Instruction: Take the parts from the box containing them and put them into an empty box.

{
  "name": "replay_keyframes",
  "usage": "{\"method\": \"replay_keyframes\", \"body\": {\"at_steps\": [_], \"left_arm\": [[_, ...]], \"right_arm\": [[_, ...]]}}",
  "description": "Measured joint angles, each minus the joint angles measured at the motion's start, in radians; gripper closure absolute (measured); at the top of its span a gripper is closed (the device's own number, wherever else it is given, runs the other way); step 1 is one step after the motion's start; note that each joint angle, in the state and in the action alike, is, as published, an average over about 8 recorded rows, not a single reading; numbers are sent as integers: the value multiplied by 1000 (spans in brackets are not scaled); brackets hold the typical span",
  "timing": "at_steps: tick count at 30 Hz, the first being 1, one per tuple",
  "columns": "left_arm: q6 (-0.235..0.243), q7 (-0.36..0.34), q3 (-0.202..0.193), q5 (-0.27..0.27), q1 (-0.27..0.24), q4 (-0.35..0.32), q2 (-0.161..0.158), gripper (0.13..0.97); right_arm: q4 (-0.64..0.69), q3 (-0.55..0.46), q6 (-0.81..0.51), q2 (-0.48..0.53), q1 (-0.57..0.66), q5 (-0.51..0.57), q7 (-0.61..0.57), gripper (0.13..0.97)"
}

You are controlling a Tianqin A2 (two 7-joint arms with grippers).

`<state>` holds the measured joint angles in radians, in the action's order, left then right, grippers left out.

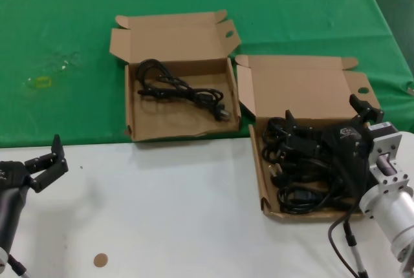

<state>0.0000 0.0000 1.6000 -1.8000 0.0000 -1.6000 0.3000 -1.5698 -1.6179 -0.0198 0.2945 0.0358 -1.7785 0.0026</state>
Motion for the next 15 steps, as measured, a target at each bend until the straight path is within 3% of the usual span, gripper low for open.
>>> {"method": "replay_keyframes", "body": {"at_steps": [15], "left_arm": [[0, 0, 0, 0, 0, 0, 0, 132]], "right_arm": [[0, 0, 0, 0, 0, 0, 0, 129]]}}
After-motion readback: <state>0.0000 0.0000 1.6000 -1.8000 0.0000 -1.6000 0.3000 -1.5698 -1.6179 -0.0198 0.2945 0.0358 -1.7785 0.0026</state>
